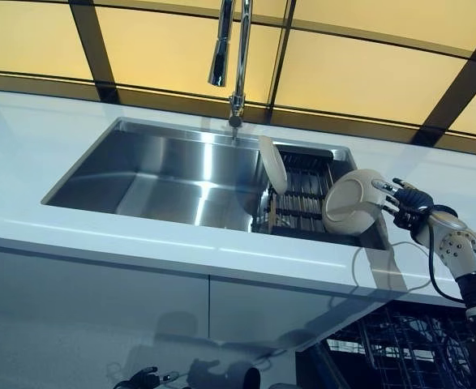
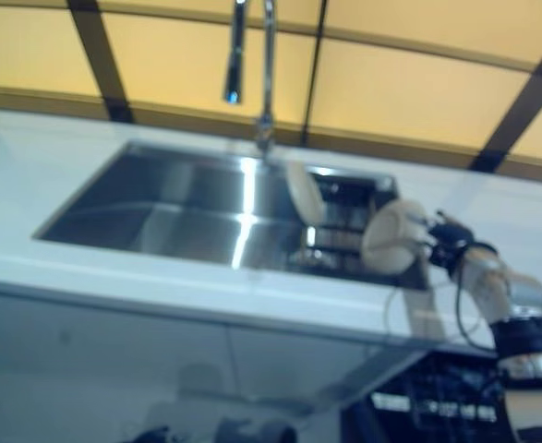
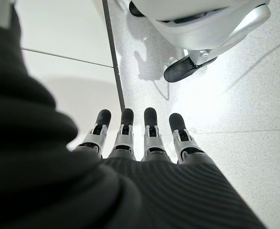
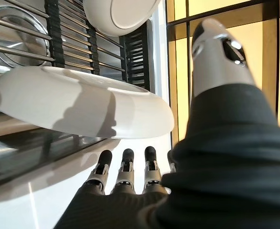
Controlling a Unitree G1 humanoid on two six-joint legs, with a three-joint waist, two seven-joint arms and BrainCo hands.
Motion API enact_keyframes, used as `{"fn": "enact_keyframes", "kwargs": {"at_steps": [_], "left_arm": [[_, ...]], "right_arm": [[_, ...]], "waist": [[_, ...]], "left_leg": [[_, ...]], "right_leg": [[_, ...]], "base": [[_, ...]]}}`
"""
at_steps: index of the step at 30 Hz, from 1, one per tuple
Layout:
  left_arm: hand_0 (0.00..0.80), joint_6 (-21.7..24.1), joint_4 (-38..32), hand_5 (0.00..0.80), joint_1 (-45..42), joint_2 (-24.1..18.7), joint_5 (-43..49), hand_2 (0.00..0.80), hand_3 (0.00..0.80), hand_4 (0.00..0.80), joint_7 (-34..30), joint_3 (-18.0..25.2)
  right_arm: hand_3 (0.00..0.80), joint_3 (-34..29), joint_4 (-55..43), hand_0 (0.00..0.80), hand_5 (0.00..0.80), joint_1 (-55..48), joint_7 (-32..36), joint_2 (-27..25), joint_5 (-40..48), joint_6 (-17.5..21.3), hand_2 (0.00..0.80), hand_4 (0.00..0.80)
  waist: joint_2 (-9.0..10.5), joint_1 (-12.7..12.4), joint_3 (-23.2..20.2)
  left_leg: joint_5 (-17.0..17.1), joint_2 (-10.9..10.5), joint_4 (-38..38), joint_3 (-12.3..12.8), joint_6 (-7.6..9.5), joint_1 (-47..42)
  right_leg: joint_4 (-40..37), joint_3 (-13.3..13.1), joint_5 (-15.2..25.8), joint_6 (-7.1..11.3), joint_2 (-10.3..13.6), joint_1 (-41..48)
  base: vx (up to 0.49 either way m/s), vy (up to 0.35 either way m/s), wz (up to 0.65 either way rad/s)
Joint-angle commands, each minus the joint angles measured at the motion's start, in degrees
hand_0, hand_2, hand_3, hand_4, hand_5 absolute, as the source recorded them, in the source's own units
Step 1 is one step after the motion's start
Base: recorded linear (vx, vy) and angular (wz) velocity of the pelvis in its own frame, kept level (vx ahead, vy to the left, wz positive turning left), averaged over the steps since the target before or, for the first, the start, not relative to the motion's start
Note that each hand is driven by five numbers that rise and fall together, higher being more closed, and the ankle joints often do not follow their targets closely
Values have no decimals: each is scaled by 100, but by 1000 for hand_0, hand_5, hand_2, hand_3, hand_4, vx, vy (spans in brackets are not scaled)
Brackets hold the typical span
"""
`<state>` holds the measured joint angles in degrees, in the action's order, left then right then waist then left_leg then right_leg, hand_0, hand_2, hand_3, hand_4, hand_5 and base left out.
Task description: Take plates into dishwasher
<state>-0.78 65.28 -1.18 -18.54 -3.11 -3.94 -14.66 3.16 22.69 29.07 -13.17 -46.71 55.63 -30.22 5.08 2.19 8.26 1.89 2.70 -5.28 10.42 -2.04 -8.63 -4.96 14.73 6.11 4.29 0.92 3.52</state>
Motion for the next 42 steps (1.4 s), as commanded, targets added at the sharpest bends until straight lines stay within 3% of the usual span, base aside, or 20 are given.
{"fn": "enact_keyframes", "kwargs": {"at_steps": [1,42], "left_arm": [[0,61,21,0,314,-105,-15,0,0,0,58,-205],[0,-9,-141,0,439,-85,-111,0,0,0,49,-394]], "right_arm": [[0,115,-103,0,0,637,-60,156,143,174,0,0],[0,129,671,0,0,887,-787,497,535,120,0,0]], "waist": [[31,-100,58],[-61,-209,217]], "left_leg": [[-819,-494,28,346,523,12],[-790,-511,55,286,549,112]], "right_leg": [[108,-375,-792,-82,-212,233],[257,-355,-821,-87,-178,105]], "base": [[0,0,0],[0,0,0]]}}
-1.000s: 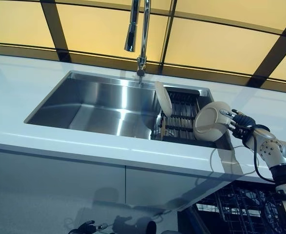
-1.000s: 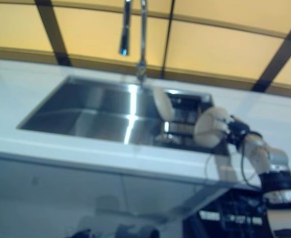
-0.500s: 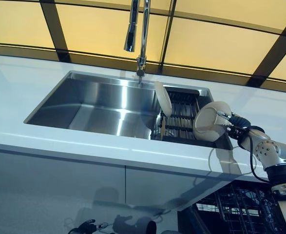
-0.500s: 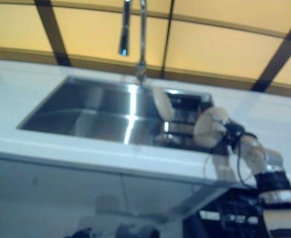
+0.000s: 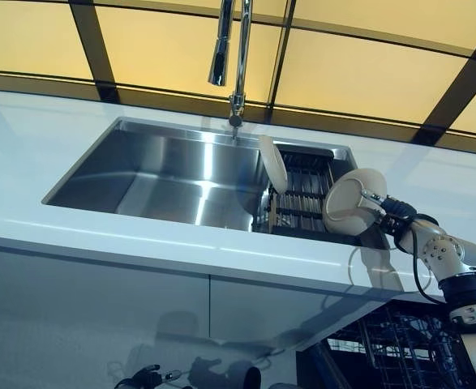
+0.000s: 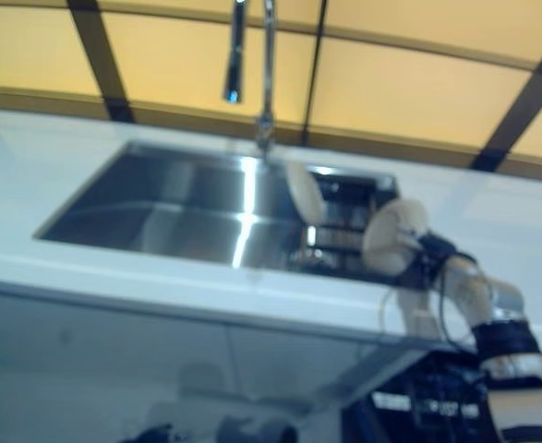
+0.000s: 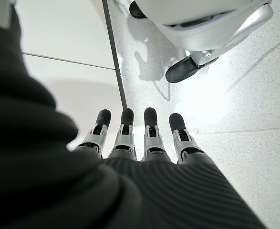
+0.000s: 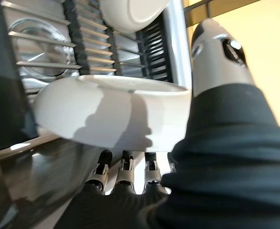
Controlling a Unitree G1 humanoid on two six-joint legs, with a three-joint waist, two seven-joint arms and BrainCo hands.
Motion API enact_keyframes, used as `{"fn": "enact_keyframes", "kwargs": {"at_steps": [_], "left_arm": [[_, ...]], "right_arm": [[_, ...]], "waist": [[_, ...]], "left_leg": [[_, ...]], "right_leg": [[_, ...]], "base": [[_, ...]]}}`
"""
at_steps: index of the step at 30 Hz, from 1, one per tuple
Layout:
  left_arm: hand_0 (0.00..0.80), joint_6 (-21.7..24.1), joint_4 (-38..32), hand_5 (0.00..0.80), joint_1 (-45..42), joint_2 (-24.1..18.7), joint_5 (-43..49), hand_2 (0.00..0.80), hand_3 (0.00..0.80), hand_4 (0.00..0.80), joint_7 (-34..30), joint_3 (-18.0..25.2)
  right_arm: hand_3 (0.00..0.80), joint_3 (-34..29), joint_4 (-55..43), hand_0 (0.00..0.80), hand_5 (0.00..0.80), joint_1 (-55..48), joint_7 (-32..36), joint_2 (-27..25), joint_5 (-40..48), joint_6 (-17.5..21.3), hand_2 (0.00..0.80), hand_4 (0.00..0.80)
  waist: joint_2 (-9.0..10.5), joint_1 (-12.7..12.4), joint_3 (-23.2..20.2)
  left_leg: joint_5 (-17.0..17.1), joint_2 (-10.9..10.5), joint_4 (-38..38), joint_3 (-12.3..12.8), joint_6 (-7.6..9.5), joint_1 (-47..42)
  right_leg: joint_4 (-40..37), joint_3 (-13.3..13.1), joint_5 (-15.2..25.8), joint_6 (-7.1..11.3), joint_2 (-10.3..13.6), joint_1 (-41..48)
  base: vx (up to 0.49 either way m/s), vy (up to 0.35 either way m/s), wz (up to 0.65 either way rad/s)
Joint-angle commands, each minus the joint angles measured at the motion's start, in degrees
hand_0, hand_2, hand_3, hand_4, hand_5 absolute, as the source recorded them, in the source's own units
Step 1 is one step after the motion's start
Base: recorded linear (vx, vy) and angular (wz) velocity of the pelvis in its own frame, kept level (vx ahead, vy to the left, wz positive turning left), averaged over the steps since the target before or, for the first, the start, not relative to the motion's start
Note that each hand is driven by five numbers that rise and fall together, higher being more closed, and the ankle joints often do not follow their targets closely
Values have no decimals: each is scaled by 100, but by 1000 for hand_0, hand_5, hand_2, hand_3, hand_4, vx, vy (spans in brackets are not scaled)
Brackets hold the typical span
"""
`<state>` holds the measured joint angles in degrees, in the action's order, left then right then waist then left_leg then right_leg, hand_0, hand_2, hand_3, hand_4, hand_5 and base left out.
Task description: Take plates into dishwasher
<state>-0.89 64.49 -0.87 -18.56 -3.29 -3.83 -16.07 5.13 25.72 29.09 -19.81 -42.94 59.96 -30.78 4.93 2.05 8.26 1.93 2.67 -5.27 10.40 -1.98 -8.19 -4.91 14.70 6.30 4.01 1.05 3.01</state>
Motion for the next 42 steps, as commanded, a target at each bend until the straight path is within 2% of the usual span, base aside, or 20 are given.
{"fn": "enact_keyframes", "kwargs": {"at_steps": [1,22,24,25,27,31,34,35,38,39,41,42], "left_arm": [[0,-4,-85,0,420,-85,-117,0,0,0,34,-273],[0,-79,-209,0,517,-114,-169,0,0,0,20,-403],[0,-73,-214,0,505,-113,-170,0,0,0,20,-408],[0,-76,-220,0,502,-113,-167,0,0,0,22,-408],[0,-94,-228,0,511,-121,-152,0,0,0,1,-381],[0,-68,-199,0,522,-117,-197,0,0,0,8,-402],[0,-61,-174,0,529,-102,-201,0,0,0,11,-411],[0,-69,-187,0,524,-101,-204,0,0,0,15,-416],[0,-99,-253,0,508,-109,-197,0,0,0,5,-410],[0,-108,-265,0,510,-109,-200,0,0,0,3,-404],[0,-97,-243,0,532,-96,-219,0,0,0,15,-407],[0,-96,-243,0,533,-93,-234,0,0,0,24,-419]], "right_arm": [[0,-69,401,0,0,916,-190,136,76,194,0,0],[0,11,934,0,0,1204,-304,164,-173,270,0,0],[129,9,948,129,129,1187,-283,157,-199,294,129,129],[129,7,943,129,129,1185,-286,157,-214,291,129,129],[213,10,926,213,213,1180,-298,166,-286,301,213,213],[289,49,913,289,289,1219,-338,179,-439,337,289,289],[420,57,944,420,420,1232,-338,181,-521,374,420,420],[424,56,948,424,424,1234,-340,186,-555,385,424,424],[508,28,912,508,508,1215,-376,179,-615,426,508,508],[580,17,894,580,580,1210,-383,185,-663,443,580,580],[624,27,882,624,624,1217,-399,192,-734,482,624,624],[684,26,878,684,684,1217,-405,191,-749,497,684,684]], "waist": [[-53,-198,235],[-96,-290,355],[-100,-292,361],[-99,-293,362],[-99,-294,373],[-102,-294,386],[-101,-299,383],[-102,-300,382],[-107,-308,393],[-109,-308,395],[-113,-305,406],[-116,-304,411]], "left_leg": [[-796,-508,60,279,546,74],[-802,-516,133,195,570,179],[-802,-515,132,187,572,171],[-803,-514,134,189,572,171],[-806,-513,146,191,576,177],[-808,-515,152,185,583,181],[-811,-515,156,178,581,175],[-810,-515,156,177,582,176],[-811,-518,167,162,584,195],[-811,-518,166,161,586,198],[-807,-517,158,164,589,203],[-808,-517,161,165,590,206]], "right_leg": [[267,-354,-846,-60,-191,147],[363,-307,-852,-58,-150,59],[381,-303,-854,-55,-148,52],[383,-301,-856,-55,-147,52],[395,-301,-856,-55,-143,47],[405,-311,-863,-60,-143,42],[407,-303,-865,-63,-143,52],[407,-305,-865,-63,-142,52],[422,-297,-871,-64,-138,36],[425,-299,-869,-63,-139,29],[428,-298,-871,-66,-140,17],[431,-295,-873,-68,-139,17]], "base": [[0,0,0],[0,0,0],[0,0,0],[0,0,0],[0,0,0],[0,0,0],[0,0,0],[0,0,0],[0,0,0],[0,0,0],[0,0,0],[0,0,0]]}}
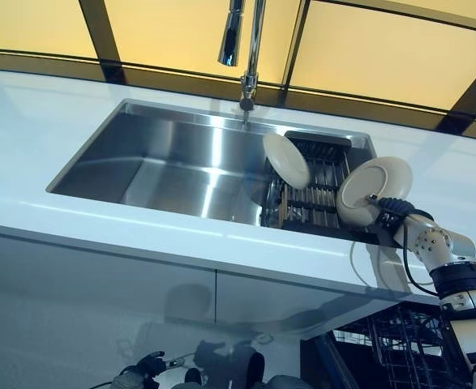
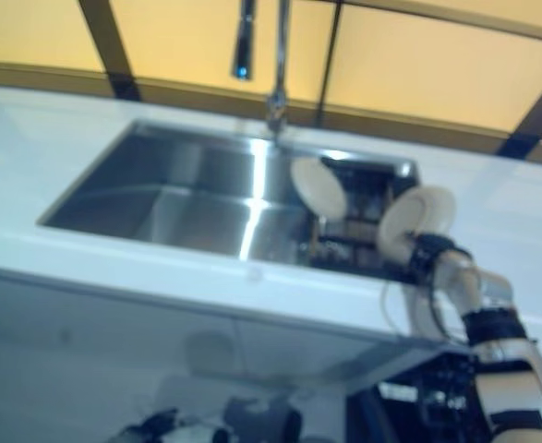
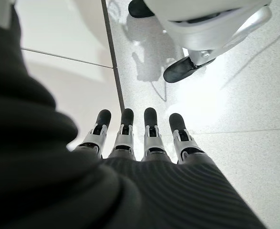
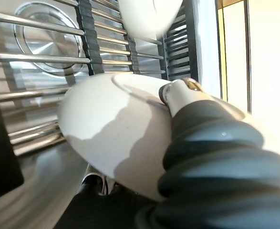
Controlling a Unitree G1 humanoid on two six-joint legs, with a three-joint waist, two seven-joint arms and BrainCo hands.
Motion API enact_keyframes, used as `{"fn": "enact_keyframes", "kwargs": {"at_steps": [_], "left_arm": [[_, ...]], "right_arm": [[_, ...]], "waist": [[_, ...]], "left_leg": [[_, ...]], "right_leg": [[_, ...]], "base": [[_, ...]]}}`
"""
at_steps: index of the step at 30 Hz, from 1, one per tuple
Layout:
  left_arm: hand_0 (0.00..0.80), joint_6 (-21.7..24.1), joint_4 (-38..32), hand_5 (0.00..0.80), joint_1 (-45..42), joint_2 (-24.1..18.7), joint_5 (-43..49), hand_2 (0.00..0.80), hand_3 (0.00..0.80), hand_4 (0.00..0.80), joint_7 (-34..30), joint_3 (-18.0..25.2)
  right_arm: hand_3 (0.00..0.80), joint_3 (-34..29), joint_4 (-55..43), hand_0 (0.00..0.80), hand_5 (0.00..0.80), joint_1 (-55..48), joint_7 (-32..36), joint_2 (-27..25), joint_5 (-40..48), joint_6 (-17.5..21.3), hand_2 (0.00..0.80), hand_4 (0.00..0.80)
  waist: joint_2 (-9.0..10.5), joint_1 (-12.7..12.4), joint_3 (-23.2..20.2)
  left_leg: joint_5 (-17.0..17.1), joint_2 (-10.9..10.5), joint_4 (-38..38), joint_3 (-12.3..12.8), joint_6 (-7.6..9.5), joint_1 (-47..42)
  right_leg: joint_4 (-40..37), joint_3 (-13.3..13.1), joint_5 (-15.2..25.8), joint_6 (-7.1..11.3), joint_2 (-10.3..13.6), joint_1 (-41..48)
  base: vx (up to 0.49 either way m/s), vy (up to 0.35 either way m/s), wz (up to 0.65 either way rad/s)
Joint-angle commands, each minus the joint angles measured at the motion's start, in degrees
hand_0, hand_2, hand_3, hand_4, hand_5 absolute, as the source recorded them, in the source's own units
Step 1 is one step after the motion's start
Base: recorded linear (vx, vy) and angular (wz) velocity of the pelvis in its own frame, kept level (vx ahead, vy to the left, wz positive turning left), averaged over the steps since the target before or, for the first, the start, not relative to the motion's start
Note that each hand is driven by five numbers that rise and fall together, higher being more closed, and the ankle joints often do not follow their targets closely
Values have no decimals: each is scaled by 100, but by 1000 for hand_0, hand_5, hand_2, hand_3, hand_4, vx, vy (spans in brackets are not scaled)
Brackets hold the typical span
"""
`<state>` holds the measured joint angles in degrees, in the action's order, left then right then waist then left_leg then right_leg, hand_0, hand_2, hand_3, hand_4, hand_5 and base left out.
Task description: Take plates into dishwasher
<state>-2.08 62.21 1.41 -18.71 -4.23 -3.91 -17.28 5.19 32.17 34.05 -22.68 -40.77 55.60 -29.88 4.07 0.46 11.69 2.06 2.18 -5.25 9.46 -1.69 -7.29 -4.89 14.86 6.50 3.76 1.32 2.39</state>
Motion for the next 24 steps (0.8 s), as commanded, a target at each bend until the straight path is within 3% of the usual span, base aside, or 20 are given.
{"fn": "enact_keyframes", "kwargs": {"at_steps": [1,4,19,24], "left_arm": [[0,19,-23,0,299,-74,-142,0,0,0,34,-300],[0,5,-19,0,314,-62,-163,0,0,0,35,-291],[0,17,-40,0,265,8,-150,0,0,0,58,-286],[0,34,-33,0,265,19,-154,0,0,0,50,-262]], "right_arm": [[703,12,215,703,703,715,-146,-34,-325,414,703,703],[800,7,183,800,800,703,-145,-36,-517,475,800,800],[800,129,-432,800,800,693,-185,-82,-2135,874,800,800],[800,139,-887,800,800,643,-262,-82,-2673,1217,800,800]], "waist": [[-34,-143,69],[-47,-130,71],[-83,-91,62],[-99,-68,56]], "left_leg": [[-819,-470,163,257,560,119],[-814,-470,162,263,558,126],[-823,-481,144,279,567,114],[-826,-482,142,290,577,122]], "right_leg": [[432,-312,-895,-45,-165,78],[435,-317,-891,-44,-163,65],[428,-338,-913,-39,-152,66],[439,-345,-914,-24,-149,45]], "base": [[0,0,0],[0,0,0],[0,0,0],[0,0,0]]}}
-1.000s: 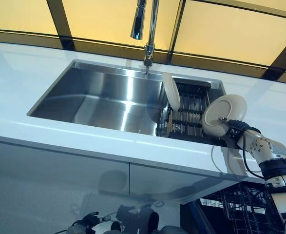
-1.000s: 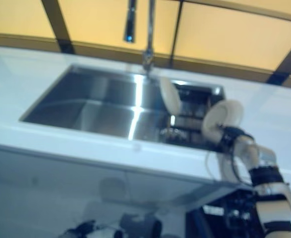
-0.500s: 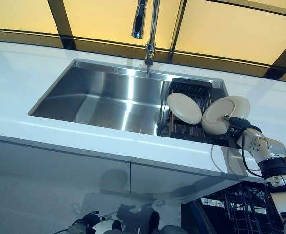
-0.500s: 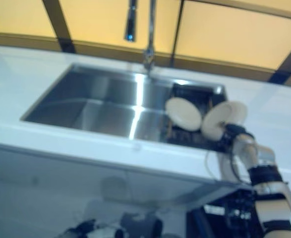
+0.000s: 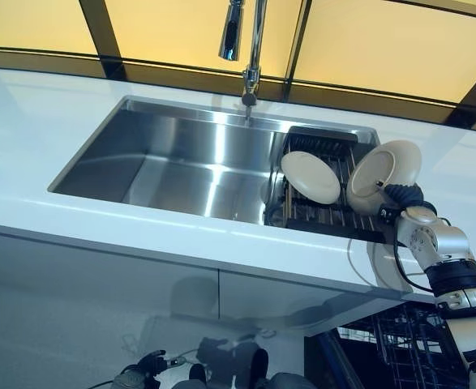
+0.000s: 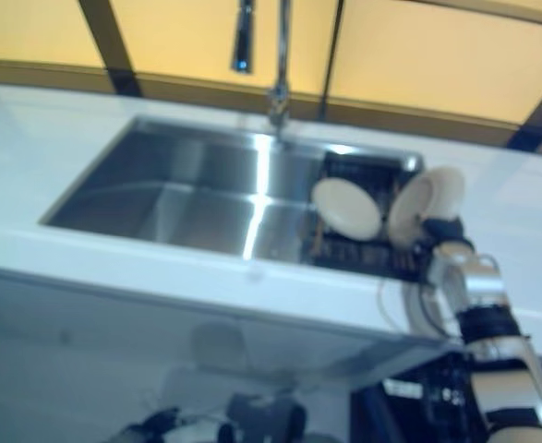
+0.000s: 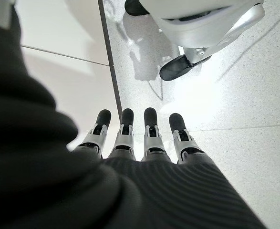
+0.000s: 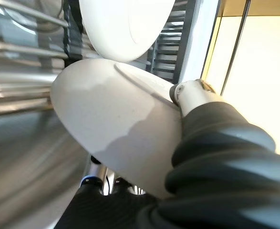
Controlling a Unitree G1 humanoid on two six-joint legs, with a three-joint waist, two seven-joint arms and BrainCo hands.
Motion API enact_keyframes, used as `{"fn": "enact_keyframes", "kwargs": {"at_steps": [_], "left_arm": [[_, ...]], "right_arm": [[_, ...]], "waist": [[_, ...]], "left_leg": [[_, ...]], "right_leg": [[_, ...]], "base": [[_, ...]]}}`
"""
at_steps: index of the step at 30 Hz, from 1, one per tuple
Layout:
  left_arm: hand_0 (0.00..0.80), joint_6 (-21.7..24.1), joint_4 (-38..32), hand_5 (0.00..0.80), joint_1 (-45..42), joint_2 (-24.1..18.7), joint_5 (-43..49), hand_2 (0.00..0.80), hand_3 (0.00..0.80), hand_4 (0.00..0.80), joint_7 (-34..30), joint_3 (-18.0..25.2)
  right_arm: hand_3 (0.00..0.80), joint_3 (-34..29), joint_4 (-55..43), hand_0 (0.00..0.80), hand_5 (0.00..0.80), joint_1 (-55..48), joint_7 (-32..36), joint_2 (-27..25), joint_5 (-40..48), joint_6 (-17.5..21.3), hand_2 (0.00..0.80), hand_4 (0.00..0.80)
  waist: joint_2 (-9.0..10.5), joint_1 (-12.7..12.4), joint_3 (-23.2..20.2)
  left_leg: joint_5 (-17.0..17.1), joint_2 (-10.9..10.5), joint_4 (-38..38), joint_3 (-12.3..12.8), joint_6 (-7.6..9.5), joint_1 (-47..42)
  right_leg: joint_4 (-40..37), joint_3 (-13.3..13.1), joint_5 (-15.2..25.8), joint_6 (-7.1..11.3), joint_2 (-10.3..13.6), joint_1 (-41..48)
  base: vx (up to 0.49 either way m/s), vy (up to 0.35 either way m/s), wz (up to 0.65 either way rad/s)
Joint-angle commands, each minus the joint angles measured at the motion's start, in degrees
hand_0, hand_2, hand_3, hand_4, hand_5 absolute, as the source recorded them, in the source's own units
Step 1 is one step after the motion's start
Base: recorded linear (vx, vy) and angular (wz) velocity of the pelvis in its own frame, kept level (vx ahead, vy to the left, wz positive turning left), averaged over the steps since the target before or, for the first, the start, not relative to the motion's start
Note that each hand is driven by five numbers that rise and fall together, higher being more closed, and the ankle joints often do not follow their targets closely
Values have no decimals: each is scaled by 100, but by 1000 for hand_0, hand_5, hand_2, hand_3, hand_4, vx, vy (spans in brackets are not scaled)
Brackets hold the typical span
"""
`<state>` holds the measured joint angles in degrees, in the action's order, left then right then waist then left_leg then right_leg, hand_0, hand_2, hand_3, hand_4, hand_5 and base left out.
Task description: Take plates into dishwasher
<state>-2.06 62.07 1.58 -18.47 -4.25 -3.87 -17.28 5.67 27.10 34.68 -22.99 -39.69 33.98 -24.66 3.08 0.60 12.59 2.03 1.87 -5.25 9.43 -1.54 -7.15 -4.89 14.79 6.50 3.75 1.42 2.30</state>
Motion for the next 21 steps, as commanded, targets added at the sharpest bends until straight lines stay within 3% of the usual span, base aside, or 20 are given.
{"fn": "enact_keyframes", "kwargs": {"at_steps": [1,6,11,13,15,21], "left_arm": [[0,38,-15,0,242,1,-144,0,0,0,48,-253],[0,68,5,0,179,31,-75,0,0,0,45,-205],[0,155,81,0,84,94,32,0,0,0,74,-180],[0,161,84,0,71,96,47,0,0,0,74,-180],[0,213,114,0,-5,124,151,0,0,0,77,-154],[0,258,154,0,-99,165,238,0,0,0,66,-183]], "right_arm": [[800,86,-446,800,800,563,-255,-184,-567,731,800,800],[800,-20,-999,800,800,370,-567,-108,-860,1193,800,800],[800,-193,-1772,800,800,54,-980,108,-1718,2145,800,800],[800,-204,-1841,800,800,21,-1022,128,-1796,2191,800,800],[800,-265,-2173,800,800,-111,-1262,195,-2456,2591,800,800],[800,-395,-2741,800,800,-291,-1949,258,-3290,3225,800,800]], "waist": [[1,-78,-36],[-11,-55,-60],[-80,-12,-109],[-87,-11,-117],[-139,-2,-159],[-260,20,-287]], "left_leg": [[-825,-451,140,293,563,106],[-838,-457,130,289,581,90],[-872,-486,138,290,614,94],[-875,-489,138,286,617,94],[-890,-506,122,277,634,68],[-920,-556,66,256,668,21]], "right_leg": [[442,-339,-917,-22,-159,54],[464,-346,-934,-9,-154,50],[488,-361,-968,6,-133,34],[494,-359,-973,7,-129,32],[509,-352,-984,26,-110,34],[521,-381,-999,72,-73,26]], "base": [[0,0,0],[0,0,0],[0,0,0],[0,0,0],[17,10,0],[25,21,0]]}}
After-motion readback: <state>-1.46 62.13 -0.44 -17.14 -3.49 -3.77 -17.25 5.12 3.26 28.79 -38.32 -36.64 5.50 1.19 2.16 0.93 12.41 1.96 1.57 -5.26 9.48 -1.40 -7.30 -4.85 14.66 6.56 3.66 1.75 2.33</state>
